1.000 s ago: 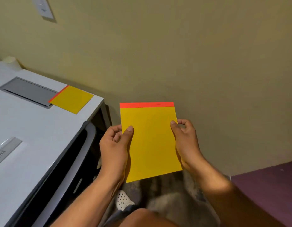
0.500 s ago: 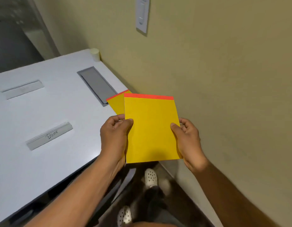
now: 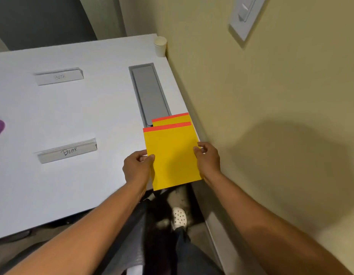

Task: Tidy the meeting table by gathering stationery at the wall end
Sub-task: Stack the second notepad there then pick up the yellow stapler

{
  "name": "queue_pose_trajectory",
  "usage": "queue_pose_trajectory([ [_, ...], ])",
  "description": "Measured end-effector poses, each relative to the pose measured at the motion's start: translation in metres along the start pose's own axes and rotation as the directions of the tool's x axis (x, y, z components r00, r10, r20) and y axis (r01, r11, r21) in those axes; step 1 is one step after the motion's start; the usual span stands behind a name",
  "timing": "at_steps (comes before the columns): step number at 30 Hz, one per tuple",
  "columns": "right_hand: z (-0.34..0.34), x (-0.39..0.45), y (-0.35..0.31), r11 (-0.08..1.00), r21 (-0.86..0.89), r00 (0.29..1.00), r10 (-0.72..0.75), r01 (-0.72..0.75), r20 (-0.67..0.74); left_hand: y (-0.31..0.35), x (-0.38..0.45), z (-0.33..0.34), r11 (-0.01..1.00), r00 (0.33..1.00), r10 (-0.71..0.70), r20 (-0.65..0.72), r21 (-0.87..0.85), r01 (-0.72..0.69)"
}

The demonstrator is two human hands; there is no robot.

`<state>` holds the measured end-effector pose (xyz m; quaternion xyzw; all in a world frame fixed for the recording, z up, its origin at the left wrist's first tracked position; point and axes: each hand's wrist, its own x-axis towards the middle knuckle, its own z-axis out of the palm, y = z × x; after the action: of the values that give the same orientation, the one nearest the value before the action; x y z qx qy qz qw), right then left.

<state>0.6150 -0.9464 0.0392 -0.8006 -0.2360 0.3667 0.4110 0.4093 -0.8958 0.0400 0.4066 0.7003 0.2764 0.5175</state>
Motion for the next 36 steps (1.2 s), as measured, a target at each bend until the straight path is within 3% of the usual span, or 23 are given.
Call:
queue_pose_trajectory([
  [8,0.021,0.096,0.022,0.960,-0.275,0.998,-0.029,0.044,0.056,-0.006,0.069,0.055,0.999,1.000,0.009,0.015,0.053,-0.009],
  [17,0.035,0.121,0.027,0.975,-0.222,0.999,-0.015,0.024,0.042,-0.001,0.108,0.074,0.995,0.999,-0.012,-0.050,0.097,0.017],
  [29,0.034,0.128,0.039,0.986,-0.169,1.000,-0.013,0.013,0.000,-0.004,0.116,0.087,0.982,1.000,0.016,-0.006,0.187,-0.015],
  [36,0.034,0.129,0.040,0.975,-0.223,1.000,-0.020,0.022,0.010,0.001,0.113,0.089,0.962,1.000,0.020,0.019,0.273,-0.024],
])
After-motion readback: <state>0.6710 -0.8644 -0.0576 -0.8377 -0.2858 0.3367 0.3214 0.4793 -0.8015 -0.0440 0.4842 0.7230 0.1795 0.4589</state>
